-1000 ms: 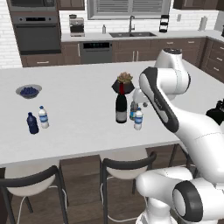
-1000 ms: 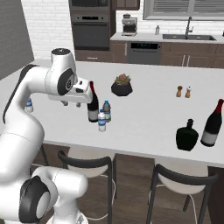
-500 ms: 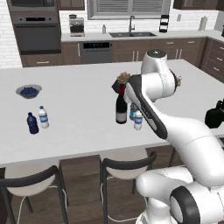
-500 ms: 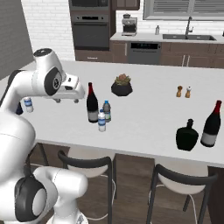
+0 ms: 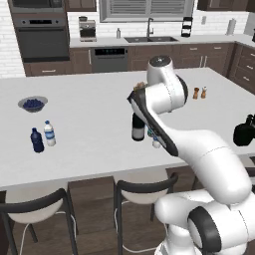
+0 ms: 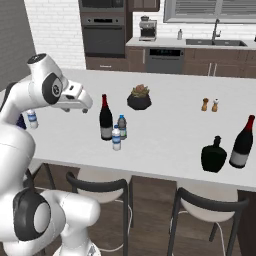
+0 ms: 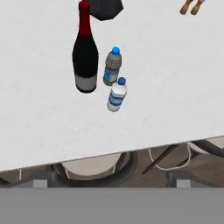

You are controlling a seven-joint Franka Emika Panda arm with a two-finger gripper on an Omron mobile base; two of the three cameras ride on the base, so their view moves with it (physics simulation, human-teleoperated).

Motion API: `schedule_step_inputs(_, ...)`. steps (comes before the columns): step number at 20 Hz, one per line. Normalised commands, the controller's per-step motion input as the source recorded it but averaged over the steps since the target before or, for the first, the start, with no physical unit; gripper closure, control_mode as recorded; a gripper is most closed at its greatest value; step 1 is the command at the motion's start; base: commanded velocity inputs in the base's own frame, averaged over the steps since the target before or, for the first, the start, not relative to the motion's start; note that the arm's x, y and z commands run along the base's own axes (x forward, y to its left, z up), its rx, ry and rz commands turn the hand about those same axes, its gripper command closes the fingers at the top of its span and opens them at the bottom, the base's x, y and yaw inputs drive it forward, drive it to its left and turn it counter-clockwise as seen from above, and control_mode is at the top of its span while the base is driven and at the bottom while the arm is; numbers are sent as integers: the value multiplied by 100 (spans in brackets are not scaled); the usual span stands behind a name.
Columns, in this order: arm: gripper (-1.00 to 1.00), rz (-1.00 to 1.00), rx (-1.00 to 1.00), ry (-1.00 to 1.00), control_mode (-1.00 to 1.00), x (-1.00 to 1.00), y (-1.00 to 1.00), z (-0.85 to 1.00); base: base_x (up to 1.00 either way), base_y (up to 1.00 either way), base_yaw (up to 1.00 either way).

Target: Move the plastic bottles in the middle to the plastics group, and the glass bottles in the middle to the glass group.

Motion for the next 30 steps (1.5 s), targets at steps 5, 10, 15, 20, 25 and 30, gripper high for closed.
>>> schedule_step_inputs(5,-100,-6,6,0,-100,15,-15,13,0,0,0)
schedule_step_inputs(10,-100,0,12,0,-100,27,-14,2,0,0,0)
schedule_step_inputs(15,-100,0,10,0,-100,29,-13,0,0,0,0)
schedule_step_inputs(20,-100,0,2,0,-100,34,-7,0,0,0,0)
schedule_step_inputs(25,-100,0,0,0,-100,45,0,0,0,0,0)
schedule_step_inputs(30,-100,3,0,2,-100,36,1,-1,0,0,0)
